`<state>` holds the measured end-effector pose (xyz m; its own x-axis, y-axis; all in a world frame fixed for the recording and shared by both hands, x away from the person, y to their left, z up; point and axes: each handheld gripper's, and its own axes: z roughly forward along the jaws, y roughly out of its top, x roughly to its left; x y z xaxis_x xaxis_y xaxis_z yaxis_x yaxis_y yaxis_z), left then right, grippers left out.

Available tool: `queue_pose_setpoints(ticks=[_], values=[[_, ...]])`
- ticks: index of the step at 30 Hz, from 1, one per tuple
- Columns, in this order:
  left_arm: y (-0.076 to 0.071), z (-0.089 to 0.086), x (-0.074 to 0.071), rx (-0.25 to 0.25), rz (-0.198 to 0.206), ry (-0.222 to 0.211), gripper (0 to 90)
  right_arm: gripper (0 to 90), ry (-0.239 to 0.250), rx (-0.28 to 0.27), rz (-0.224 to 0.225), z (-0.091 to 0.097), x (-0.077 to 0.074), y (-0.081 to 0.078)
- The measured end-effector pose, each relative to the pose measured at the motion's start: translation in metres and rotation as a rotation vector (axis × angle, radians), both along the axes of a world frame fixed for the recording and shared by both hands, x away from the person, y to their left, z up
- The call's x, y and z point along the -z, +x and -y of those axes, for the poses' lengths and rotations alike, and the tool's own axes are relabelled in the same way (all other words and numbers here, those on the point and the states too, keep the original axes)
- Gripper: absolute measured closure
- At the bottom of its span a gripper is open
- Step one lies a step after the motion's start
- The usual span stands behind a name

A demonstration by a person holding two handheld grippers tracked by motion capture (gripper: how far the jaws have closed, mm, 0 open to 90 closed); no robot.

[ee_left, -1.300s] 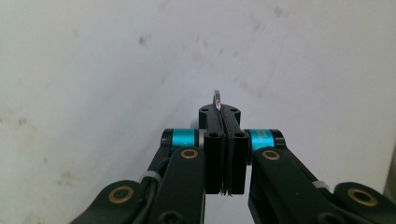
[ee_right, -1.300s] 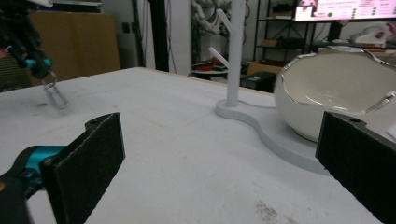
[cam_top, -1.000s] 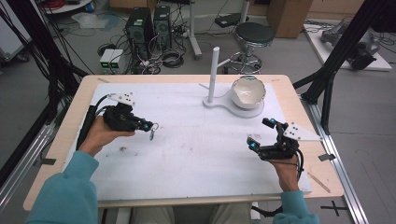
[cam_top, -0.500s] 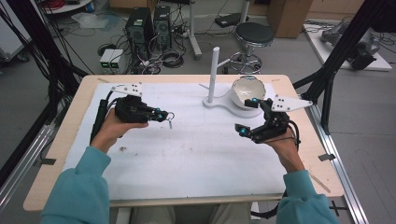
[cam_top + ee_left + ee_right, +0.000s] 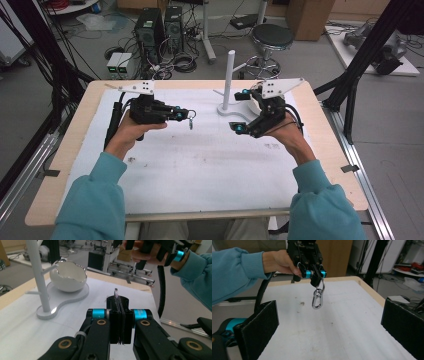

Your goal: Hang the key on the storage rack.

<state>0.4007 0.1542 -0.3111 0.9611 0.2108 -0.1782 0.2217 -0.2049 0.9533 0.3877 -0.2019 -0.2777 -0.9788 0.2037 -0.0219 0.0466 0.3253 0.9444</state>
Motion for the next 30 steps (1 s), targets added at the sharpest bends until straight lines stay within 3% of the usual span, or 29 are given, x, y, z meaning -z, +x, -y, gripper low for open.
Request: queue_pose_setpoints(ticks=[11,21,25,26,27,30], values=[[-0.003,0.009,-0.007,0.035,0.044,-0.041,88.4,0.6,-0.020,-0.094,-0.017,-0.038,0.002,0.020],[-0.006,0.015,-0.008,0.056,0.058,-0.038,88.3,4.4,-0.034,-0.164,-0.050,-0.052,0.009,0.024],[-0.007,0.018,-0.007,0.069,0.061,-0.040,88.3,8.8,-0.047,-0.175,-0.063,-0.055,0.011,0.025],[-0.007,0.018,-0.007,0.067,0.065,-0.038,88.4,20.3,-0.047,-0.195,-0.070,-0.056,0.012,0.026],[-0.007,0.018,-0.007,0.073,0.063,-0.039,88.4,20.3,-0.047,-0.195,-0.070,-0.056,0.012,0.026],[-0.007,0.019,-0.007,0.076,0.064,-0.036,88.3,32.2,-0.045,-0.211,-0.088,-0.056,0.013,0.026]])
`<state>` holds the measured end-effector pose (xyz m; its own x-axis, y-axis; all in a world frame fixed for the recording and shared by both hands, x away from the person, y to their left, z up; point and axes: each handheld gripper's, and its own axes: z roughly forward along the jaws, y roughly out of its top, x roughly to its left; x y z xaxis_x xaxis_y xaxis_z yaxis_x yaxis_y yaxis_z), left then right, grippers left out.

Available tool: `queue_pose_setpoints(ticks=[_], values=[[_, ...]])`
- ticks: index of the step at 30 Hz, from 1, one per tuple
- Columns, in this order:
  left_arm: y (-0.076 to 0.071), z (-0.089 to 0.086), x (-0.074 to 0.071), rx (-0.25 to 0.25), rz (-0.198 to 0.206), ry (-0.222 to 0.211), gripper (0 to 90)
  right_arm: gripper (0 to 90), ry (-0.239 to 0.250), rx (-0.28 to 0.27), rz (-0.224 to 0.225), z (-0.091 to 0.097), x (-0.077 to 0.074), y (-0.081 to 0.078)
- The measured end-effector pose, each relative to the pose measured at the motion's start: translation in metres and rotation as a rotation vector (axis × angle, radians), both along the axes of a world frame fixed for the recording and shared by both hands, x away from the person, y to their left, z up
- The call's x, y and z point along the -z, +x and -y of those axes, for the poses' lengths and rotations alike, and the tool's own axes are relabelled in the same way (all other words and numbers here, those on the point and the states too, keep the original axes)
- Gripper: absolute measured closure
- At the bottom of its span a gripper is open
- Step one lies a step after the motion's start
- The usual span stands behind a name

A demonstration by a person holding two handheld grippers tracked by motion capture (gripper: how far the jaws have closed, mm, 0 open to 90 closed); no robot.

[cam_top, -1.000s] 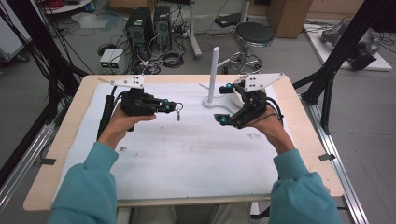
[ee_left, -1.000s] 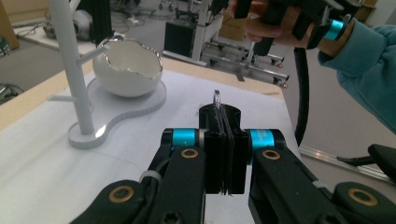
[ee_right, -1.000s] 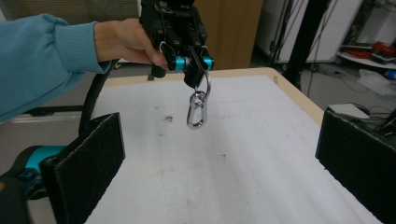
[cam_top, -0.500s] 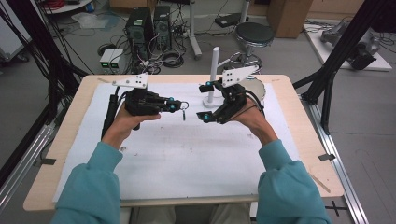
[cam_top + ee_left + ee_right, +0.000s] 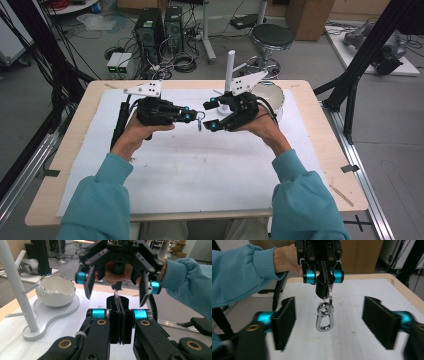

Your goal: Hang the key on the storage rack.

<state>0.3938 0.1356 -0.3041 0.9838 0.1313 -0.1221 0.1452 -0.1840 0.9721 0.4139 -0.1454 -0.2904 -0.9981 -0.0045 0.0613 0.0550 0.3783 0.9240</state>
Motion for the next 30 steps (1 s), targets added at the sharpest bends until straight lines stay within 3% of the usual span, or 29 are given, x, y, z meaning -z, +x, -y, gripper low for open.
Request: queue_pose_setpoints(ticks=[5,13,19,21,30], values=[[-0.0016,-0.0006,-0.0011,0.004,0.007,-0.007,88.4,51.1,0.024,-0.005,0.003,0.0006,0.0014,0.0008],[-0.0023,-0.0013,-0.0015,0.006,0.015,-0.008,88.3,68.8,0.033,-0.028,-0.001,0.0010,0.0011,0.0016],[-0.0022,0.0003,-0.0007,0.011,0.014,-0.005,88.3,76.7,0.033,-0.026,-0.013,0.0027,0.0004,0.0012],[-0.0023,0.0010,-0.0004,0.020,0.011,-0.012,88.3,81.3,0.037,-0.030,0.009,0.0038,0.0001,0.0000],[-0.0026,0.0038,0.0003,0.025,0.029,-0.004,88.3,87.2,0.029,-0.034,-0.008,0.0036,0.0002,-0.0003]])
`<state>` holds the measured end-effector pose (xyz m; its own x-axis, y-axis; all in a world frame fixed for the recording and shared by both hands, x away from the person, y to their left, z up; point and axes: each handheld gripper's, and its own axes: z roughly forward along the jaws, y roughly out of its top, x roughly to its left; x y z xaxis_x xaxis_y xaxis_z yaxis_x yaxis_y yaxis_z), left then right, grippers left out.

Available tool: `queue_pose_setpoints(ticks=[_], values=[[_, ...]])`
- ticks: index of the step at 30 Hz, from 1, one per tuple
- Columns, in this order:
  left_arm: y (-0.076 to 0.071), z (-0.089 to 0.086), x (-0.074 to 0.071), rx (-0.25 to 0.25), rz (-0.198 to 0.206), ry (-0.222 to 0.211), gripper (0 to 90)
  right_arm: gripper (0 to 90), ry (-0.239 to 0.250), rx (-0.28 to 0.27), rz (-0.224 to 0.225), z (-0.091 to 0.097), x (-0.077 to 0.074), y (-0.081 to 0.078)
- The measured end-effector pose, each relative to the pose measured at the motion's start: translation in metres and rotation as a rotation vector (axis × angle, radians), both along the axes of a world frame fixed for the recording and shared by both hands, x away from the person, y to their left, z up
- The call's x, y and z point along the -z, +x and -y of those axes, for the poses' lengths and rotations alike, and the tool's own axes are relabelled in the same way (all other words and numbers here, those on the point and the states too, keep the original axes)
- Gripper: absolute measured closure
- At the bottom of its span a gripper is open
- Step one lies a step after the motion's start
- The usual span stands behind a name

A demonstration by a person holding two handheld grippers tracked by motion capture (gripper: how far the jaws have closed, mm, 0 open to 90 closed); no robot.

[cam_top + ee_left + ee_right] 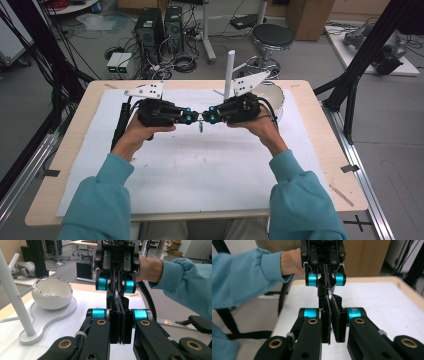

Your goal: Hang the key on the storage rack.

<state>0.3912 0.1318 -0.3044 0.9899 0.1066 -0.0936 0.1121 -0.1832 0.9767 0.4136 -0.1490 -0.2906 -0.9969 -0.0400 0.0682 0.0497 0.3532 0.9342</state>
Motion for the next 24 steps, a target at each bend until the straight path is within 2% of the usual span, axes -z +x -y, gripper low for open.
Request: queue_pose_setpoints(ticks=[1,4,10,15,16,17,18,19,20,21,22,23,24], values=[[0.000,0.000,0.000,0.000,0.001,0.003,88.3,88.2,-0.009,0.008,-0.032,0.000,0.000,0.000],[0.001,0.001,0.001,0.002,-0.003,0.001,88.3,88.9,-0.015,0.025,-0.047,0.000,0.000,-0.002],[0.001,0.001,0.002,0.000,-0.010,0.001,88.2,89.2,-0.031,0.051,-0.064,0.000,-0.001,-0.004],[0.001,0.002,0.002,-0.016,-0.001,0.005,87.7,89.3,-0.037,0.062,-0.053,0.001,-0.002,-0.005],[0.000,0.003,0.002,-0.040,-0.011,0.006,79.2,89.4,-0.041,0.081,-0.052,0.002,-0.003,-0.005],[0.000,0.003,0.002,-0.040,-0.011,0.006,68.2,89.4,-0.040,0.089,-0.051,0.003,-0.003,-0.005],[-0.004,0.004,0.002,-0.120,-0.070,0.006,59.3,89.4,-0.038,0.095,-0.057,0.006,-0.004,-0.004],[-0.004,0.002,0.001,-0.144,-0.070,0.020,53.1,89.4,-0.038,0.110,-0.062,0.008,-0.004,-0.004],[-0.004,0.002,0.001,-0.144,-0.070,0.020,52.2,89.4,-0.040,0.114,-0.065,0.010,-0.005,-0.003],[-0.006,-0.005,0.003,-0.171,-0.023,0.009,49.1,89.3,-0.048,0.125,-0.069,0.013,-0.006,-0.002],[-0.008,-0.010,0.005,-0.197,0.002,0.012,41.2,89.4,-0.054,0.139,-0.069,0.015,-0.008,0.000],[-0.008,-0.010,0.005,-0.197,0.002,0.012,30.2,89.3,-0.054,0.150,-0.077,0.018,-0.010,0.001],[-0.010,-0.020,0.011,-0.276,0.005,0.022,18.5,89.3,-0.057,0.163,-0.077,0.021,-0.013,0.002]])
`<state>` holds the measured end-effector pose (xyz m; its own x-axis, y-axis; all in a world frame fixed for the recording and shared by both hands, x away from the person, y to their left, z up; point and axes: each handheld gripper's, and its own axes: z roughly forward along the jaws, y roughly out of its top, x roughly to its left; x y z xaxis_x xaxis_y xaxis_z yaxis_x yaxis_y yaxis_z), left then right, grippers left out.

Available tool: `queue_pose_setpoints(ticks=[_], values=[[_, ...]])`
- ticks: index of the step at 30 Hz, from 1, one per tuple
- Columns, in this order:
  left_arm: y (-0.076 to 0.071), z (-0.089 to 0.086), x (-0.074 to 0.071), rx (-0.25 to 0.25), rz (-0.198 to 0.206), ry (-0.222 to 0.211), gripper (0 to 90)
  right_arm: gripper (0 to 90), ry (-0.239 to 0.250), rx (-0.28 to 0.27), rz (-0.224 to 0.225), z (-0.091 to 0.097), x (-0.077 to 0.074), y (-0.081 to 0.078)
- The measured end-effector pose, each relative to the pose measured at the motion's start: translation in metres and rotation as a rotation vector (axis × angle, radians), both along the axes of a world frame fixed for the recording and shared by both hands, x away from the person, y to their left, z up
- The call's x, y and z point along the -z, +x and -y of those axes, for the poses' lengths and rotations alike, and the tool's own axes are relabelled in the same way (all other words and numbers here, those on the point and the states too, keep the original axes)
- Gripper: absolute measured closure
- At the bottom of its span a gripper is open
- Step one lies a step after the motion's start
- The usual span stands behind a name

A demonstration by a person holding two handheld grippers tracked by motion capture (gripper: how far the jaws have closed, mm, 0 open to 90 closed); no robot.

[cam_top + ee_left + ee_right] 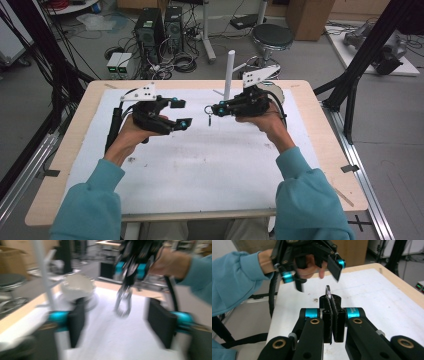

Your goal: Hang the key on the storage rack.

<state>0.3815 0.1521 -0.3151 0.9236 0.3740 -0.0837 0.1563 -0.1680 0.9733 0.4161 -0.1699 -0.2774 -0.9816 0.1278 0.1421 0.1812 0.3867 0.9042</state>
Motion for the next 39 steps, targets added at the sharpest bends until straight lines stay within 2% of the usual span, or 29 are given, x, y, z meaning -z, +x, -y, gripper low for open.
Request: queue_pose_setpoints(ticks=[1,2,3,4,5,6,8,9,11,12,13,15,18,19,20,21,23,24,27,28,29,33,39], values=[[0.000,0.000,0.000,0.000,0.000,0.000,8.7,89.3,0.000,0.000,0.000,0.000,0.000,0.000],[-0.001,-0.005,0.003,-0.036,-0.014,0.005,4.8,89.3,0.000,0.028,0.011,0.006,-0.007,0.005],[-0.002,-0.010,0.005,-0.049,-0.016,0.009,2.4,89.3,-0.009,0.034,0.002,0.008,-0.010,0.006],[-0.007,-0.024,0.011,-0.092,0.001,0.024,1.7,89.3,-0.031,0.049,0.010,0.011,-0.014,0.010],[-0.010,-0.031,0.014,-0.104,0.002,0.022,1.7,89.3,-0.038,0.057,0.020,0.012,-0.017,0.012],[-0.010,-0.031,0.014,-0.104,0.002,0.022,1.7,89.3,-0.049,0.067,0.018,0.014,-0.020,0.015],[-0.022,-0.052,0.026,-0.169,0.021,0.021,1.7,89.3,-0.063,0.094,0.014,0.018,-0.027,0.022],[-0.022,-0.052,0.026,-0.169,0.021,0.021,1.7,89.3,-0.063,0.094,0.014,0.018,-0.027,0.022],[-0.031,-0.063,0.034,-0.219,0.043,0.020,1.7,89.3,-0.086,0.115,0.021,0.024,-0.034,0.031],[-0.040,-0.074,0.043,-0.262,0.068,0.005,1.7,89.3,-0.095,0.124,0.017,0.025,-0.036,0.034],[-0.040,-0.074,0.043,-0.262,0.068,0.005,1.7,89.3,-0.109,0.131,0.016,0.026,-0.038,0.037],[-0.047,-0.083,0.051,-0.292,0.085,-0.020,1.7,89.3,-0.129,0.134,0.016,0.028,-0.040,0.042],[-0.058,-0.097,0.063,-0.337,0.101,-0.034,1.7,89.3,-0.146,0.136,0.005,0.031,-0.042,0.050],[-0.064,-0.103,0.070,-0.355,0.103,-0.052,1.7,89.2,-0.175,0.141,-0.003,0.032,-0.044,0.053],[-0.066,-0.105,0.072,-0.357,0.103,-0.061,1.7,89.3,-0.178,0.145,-0.003,0.032,-0.044,0.054],[-0.073,-0.113,0.083,-0.380,0.112,-0.080,1.7,89.2,-0.181,0.142,-0.005,0.033,-0.044,0.057],[-0.076,-0.116,0.087,-0.385,0.116,-0.091,1.7,89.3,-0.190,0.147,-0.011,0.033,-0.044,0.058],[-0.079,-0.118,0.091,-0.397,0.115,-0.090,1.7,89.2,-0.210,0.160,-0.009,0.033,-0.043,0.061],[-0.087,-0.123,0.101,-0.417,0.143,-0.117,1.7,89.2,-0.233,0.171,-0.006,0.033,-0.041,0.064],[-0.090,-0.124,0.106,-0.417,0.140,-0.134,1.7,89.3,-0.241,0.176,-0.005,0.033,-0.040,0.065],[-0.092,-0.124,0.110,-0.424,0.137,-0.137,1.7,89.2,-0.264,0.186,-0.002,0.033,-0.037,0.068],[-0.098,-0.125,0.125,-0.436,0.140,-0.136,1.7,89.2,-0.298,0.203,-0.001,0.030,-0.032,0.073],[-0.103,-0.129,0.133,-0.447,0.148,-0.144,1.7,89.2,-0.327,0.228,-0.007,0.028,-0.025,0.081]])
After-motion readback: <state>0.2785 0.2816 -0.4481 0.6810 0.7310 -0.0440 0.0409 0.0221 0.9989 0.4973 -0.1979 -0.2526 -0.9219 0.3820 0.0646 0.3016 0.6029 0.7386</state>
